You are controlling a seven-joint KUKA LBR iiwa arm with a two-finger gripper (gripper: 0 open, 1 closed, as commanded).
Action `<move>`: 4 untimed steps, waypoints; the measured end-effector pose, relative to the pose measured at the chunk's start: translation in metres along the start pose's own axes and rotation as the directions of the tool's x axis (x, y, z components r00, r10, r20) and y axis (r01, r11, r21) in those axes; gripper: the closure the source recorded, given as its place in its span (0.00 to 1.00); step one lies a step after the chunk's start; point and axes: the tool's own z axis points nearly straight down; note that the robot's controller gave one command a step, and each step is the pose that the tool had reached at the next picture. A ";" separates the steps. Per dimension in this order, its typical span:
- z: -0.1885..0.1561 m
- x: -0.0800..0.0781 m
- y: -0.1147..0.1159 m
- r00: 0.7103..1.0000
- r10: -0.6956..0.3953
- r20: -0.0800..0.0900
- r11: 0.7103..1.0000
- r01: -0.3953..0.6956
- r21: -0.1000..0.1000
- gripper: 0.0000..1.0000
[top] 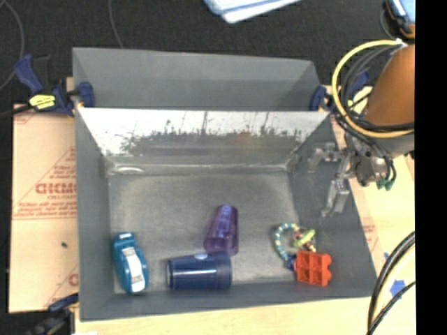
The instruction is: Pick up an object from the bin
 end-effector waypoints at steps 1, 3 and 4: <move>0.062 0.005 0.014 0.992 -0.130 0.000 0.992 0.130 0.000 0.00; 0.142 0.035 0.013 0.958 -0.278 0.071 0.961 0.278 0.012 0.00; 0.142 0.040 0.004 0.996 0.020 0.083 1.000 -0.020 -0.003 0.00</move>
Offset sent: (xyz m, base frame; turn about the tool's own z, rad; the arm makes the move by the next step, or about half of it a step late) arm -0.0219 0.0002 -0.1544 -0.0466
